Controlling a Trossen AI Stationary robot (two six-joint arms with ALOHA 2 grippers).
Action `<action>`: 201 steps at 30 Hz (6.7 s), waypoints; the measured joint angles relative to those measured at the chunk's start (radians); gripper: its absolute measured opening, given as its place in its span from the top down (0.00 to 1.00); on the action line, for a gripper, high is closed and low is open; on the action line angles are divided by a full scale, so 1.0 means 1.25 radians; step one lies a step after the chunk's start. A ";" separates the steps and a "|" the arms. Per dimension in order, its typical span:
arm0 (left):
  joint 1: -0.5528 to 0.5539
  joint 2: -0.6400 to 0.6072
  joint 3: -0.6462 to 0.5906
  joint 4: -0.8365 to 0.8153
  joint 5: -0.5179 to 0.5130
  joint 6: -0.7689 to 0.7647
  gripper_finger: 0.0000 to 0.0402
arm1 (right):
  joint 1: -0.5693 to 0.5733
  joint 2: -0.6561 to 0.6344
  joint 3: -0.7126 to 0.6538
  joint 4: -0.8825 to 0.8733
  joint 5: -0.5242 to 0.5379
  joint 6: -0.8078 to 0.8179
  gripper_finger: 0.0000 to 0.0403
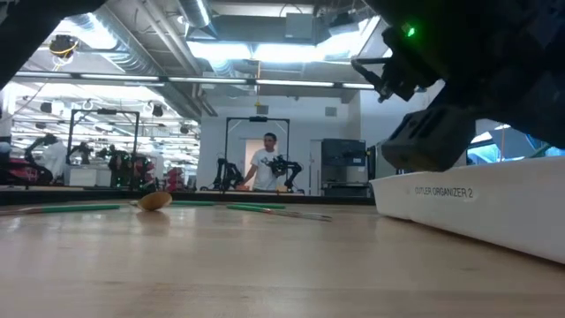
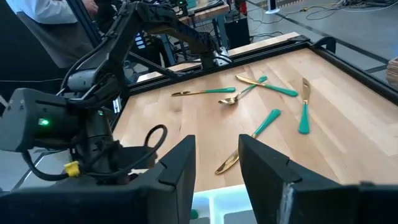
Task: Sort silverware
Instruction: Put the green spoon in the white silverware tray, then put the green knife in the white silverware tray
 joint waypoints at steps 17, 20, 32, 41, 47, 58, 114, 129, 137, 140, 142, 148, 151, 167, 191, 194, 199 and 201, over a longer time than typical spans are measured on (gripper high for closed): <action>0.043 0.001 0.000 0.001 0.162 0.061 0.75 | 0.000 0.000 0.000 0.000 0.000 0.000 0.69; 0.046 0.000 0.000 0.021 0.181 0.086 0.74 | 0.000 0.000 0.000 0.000 0.000 -0.005 0.69; 0.093 -0.040 0.001 0.217 0.276 0.296 0.82 | 0.000 0.000 -0.001 -0.076 -0.078 -0.022 0.69; 0.143 -0.208 0.001 -0.082 0.243 0.527 0.85 | 0.000 0.000 -0.001 -0.085 -0.078 0.030 0.69; 0.161 -0.337 0.001 -0.432 0.142 0.564 0.85 | 0.000 0.031 -0.001 -0.083 -0.026 0.137 0.69; 0.214 -0.461 -0.020 -0.966 0.132 0.357 0.91 | 0.000 0.291 -0.001 0.110 -0.020 0.172 0.69; 0.733 -0.745 -1.095 -0.266 0.321 1.382 0.67 | 0.000 0.840 0.319 0.293 0.058 0.218 0.69; 0.733 -0.749 -1.146 -0.212 0.336 1.358 0.77 | 0.000 0.840 0.319 0.294 0.057 0.218 0.69; 0.733 -0.748 -1.146 -0.211 0.356 1.320 0.94 | 0.000 0.840 0.319 0.295 0.034 0.217 0.69; 0.733 -0.748 -1.146 -0.211 0.358 1.300 0.94 | 0.000 0.840 0.319 0.295 0.022 0.217 0.69; 0.733 -0.747 -1.143 -0.213 0.370 1.297 0.93 | 0.000 0.840 0.319 0.295 0.021 0.217 0.69; 0.734 -0.743 -1.117 -0.223 0.393 1.275 0.91 | 0.000 0.837 0.319 0.295 0.021 0.217 0.69; 0.734 -0.742 -1.100 -0.217 0.412 1.255 0.93 | 0.000 0.824 0.319 0.294 0.021 0.214 0.69; 0.732 -0.742 -1.076 -0.199 0.755 1.226 0.91 | 0.000 0.723 0.319 0.267 0.022 0.173 0.69; 0.290 -0.744 -1.073 0.658 0.520 0.468 0.92 | -0.001 0.457 0.319 -0.159 0.179 -0.015 0.69; 0.196 -0.732 -1.048 0.672 0.330 0.419 0.91 | -0.001 0.439 0.319 -0.207 0.203 -0.032 0.69; 0.089 -0.637 -0.917 0.676 0.137 0.395 0.92 | 0.000 0.433 0.318 -0.236 0.206 -0.054 0.69; 0.066 -0.580 -0.842 0.675 0.099 0.402 0.92 | -0.001 0.434 0.318 -0.242 0.206 -0.068 0.69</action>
